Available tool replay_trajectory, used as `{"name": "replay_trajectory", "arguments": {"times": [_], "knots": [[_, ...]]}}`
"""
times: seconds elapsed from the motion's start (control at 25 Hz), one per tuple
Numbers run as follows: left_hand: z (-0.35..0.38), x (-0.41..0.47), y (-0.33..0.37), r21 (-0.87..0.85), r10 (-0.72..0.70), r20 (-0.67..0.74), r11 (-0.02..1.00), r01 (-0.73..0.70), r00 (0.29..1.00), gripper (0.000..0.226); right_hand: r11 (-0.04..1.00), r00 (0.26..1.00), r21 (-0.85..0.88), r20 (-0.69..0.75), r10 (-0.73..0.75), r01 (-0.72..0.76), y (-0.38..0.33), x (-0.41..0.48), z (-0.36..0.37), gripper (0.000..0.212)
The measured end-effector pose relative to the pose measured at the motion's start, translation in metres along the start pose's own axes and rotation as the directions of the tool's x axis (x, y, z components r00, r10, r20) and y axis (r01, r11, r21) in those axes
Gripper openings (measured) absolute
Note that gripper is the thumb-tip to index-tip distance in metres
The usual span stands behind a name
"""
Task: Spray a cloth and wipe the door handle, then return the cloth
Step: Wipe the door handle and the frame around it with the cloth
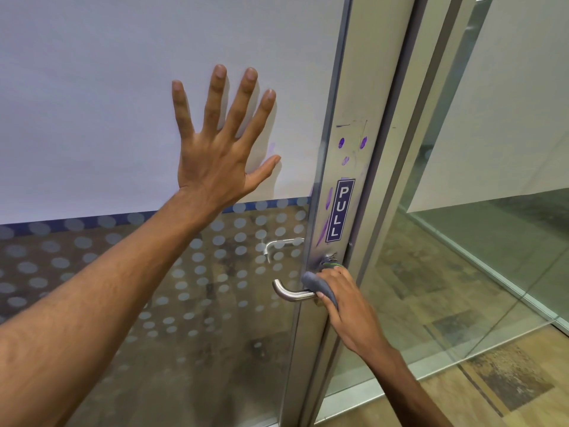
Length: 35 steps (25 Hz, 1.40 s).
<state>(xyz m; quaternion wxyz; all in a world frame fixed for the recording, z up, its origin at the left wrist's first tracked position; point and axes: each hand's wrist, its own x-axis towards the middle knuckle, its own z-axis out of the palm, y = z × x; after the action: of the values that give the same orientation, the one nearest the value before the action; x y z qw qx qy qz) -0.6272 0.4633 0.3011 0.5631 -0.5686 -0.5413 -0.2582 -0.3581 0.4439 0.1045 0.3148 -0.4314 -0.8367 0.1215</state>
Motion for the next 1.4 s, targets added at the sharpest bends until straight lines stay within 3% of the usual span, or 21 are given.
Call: {"name": "replay_trajectory", "arguments": {"times": [0.08,0.16,0.28,0.32,0.36,0.44,0.48,0.56,0.68,0.96,1.12,1.4], "knots": [[0.000,0.000,0.000,0.000,0.003,0.000,1.000,-0.003,1.000,0.086,0.987,0.995,0.154,-0.084,0.062,-0.049,0.000,-0.005,0.005,0.032],[-0.001,0.000,0.000,0.004,0.005,-0.004,1.000,-0.005,1.000,0.085,0.932,0.959,0.330,-0.180,0.220,-0.152,-0.013,-0.008,0.014,0.035],[0.001,-0.001,0.001,-0.007,0.007,-0.006,1.000,-0.007,1.000,0.086,0.722,0.834,0.637,-0.219,0.506,-0.270,-0.027,-0.008,0.021,0.031],[0.002,-0.001,0.001,-0.009,0.005,-0.008,1.000,-0.005,1.000,0.086,0.596,0.767,0.733,-0.161,0.621,-0.328,-0.024,-0.006,0.020,0.023],[0.003,-0.001,0.000,-0.010,0.002,-0.011,1.000,-0.002,1.000,0.087,0.377,0.699,0.851,-0.017,0.715,-0.365,-0.018,-0.004,0.018,0.018],[0.004,-0.001,-0.001,-0.015,-0.002,-0.019,1.000,0.002,1.000,0.087,-0.164,0.641,0.936,0.334,0.691,-0.311,-0.017,-0.005,0.015,0.034],[0.005,-0.002,-0.001,-0.014,-0.001,-0.023,1.000,0.001,1.000,0.087,-0.352,0.649,0.901,0.429,0.629,-0.254,-0.021,-0.007,0.016,0.041],[0.005,-0.002,-0.001,-0.005,0.004,-0.026,1.000,-0.004,1.000,0.087,-0.526,0.682,0.845,0.439,0.584,-0.094,-0.030,-0.006,0.027,0.043],[0.004,-0.001,0.000,0.003,0.006,-0.023,1.000,-0.006,1.000,0.087,-0.604,0.692,0.795,0.404,0.599,0.058,-0.046,-0.004,0.049,0.051],[0.002,0.000,0.000,0.010,0.002,-0.012,1.000,-0.002,1.000,0.086,-0.681,0.714,0.729,0.437,0.547,0.076,-0.095,-0.002,0.078,0.059],[0.002,0.000,0.000,0.008,0.002,-0.009,1.000,-0.002,1.000,0.085,-0.663,0.726,0.749,0.456,0.515,0.000,-0.096,-0.007,0.078,0.064],[0.001,0.000,-0.001,0.001,-0.006,0.006,1.000,0.006,1.000,0.086,-0.628,0.768,0.759,0.501,0.398,-0.170,-0.083,-0.044,0.050,0.053]]}}
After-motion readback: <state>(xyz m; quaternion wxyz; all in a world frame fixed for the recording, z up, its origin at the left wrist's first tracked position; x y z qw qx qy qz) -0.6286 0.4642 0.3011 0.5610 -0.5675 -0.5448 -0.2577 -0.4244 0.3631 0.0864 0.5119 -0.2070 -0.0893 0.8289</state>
